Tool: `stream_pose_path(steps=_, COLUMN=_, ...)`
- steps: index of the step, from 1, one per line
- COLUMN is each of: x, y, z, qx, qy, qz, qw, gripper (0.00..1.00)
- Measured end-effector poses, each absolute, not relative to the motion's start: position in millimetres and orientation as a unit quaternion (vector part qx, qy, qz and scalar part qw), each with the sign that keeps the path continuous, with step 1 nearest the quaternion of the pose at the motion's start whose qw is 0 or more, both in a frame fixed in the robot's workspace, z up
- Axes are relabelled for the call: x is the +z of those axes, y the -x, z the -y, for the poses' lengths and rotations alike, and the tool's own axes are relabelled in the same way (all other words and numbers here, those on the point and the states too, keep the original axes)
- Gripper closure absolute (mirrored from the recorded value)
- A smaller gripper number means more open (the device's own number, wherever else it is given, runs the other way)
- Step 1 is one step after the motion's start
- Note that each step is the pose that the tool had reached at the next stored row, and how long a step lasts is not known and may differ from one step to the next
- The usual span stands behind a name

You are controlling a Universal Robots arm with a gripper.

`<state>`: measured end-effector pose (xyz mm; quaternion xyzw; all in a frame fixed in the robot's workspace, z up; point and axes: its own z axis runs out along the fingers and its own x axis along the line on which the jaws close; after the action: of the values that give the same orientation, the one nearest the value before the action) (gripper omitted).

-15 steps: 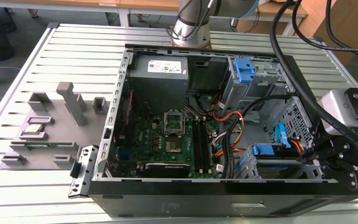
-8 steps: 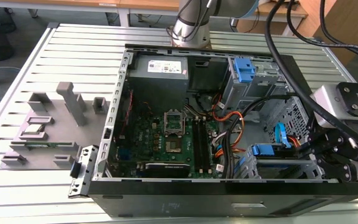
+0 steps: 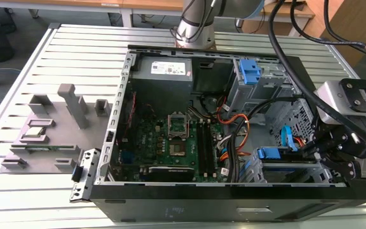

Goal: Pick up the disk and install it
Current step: 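Insert the second disk wire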

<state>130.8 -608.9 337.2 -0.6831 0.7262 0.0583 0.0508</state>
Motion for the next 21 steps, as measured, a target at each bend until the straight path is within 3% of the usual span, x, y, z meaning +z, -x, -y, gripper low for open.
stream_pose_path(steps=21, x=333.7, y=-130.0, z=599.8, qx=0.058, qy=0.694, qz=-0.716, qw=0.051, gripper=0.84)
